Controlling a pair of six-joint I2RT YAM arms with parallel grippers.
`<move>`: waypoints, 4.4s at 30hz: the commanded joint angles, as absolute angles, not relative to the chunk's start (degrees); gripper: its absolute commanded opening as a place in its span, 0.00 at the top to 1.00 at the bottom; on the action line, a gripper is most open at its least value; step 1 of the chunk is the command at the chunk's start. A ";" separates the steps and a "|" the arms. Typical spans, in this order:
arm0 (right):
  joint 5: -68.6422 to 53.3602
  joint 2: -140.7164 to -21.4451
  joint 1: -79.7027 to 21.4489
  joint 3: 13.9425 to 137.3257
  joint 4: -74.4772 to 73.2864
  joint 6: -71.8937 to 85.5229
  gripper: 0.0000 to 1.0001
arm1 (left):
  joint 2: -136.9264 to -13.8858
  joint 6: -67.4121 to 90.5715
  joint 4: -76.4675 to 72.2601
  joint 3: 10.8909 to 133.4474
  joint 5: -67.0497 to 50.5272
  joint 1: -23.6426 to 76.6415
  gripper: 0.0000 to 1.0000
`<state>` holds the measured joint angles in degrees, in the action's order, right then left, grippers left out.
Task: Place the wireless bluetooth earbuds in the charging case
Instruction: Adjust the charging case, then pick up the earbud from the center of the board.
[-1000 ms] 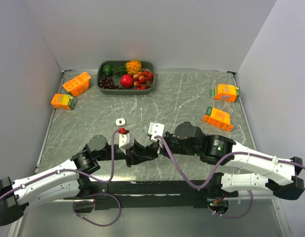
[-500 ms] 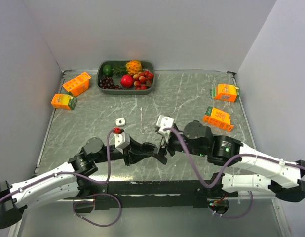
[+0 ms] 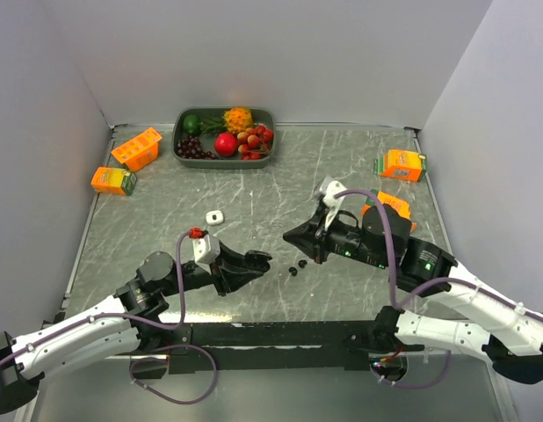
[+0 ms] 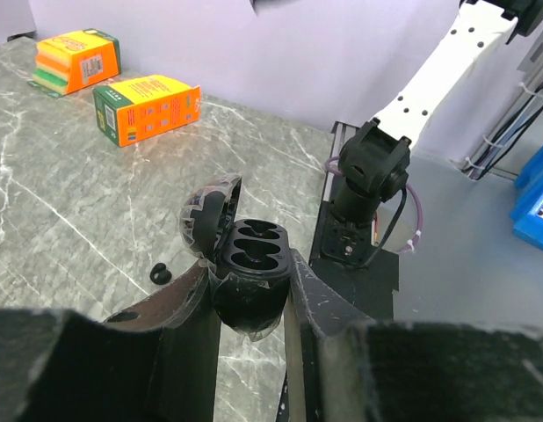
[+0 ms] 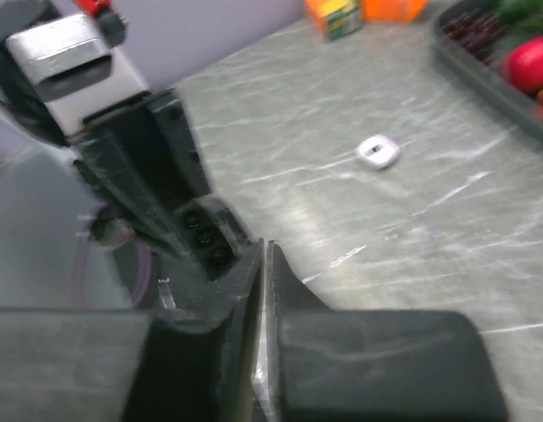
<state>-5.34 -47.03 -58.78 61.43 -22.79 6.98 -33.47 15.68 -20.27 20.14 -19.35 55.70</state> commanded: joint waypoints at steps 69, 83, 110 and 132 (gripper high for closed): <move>-6.24 -57.20 -48.08 35.24 -15.73 31.29 1.00 | -16.61 22.23 -6.95 20.92 8.17 55.72 0.99; 5.71 -73.91 -47.81 41.57 -18.01 30.15 0.81 | -15.47 21.71 -6.24 21.09 10.02 55.64 0.99; 1.32 -82.97 -46.06 42.45 -15.03 25.40 0.64 | -16.87 22.59 -5.71 21.09 8.97 55.64 0.99; 0.26 -84.47 -46.14 40.17 -13.27 25.84 0.76 | -17.84 23.47 -5.36 21.18 8.53 55.63 0.99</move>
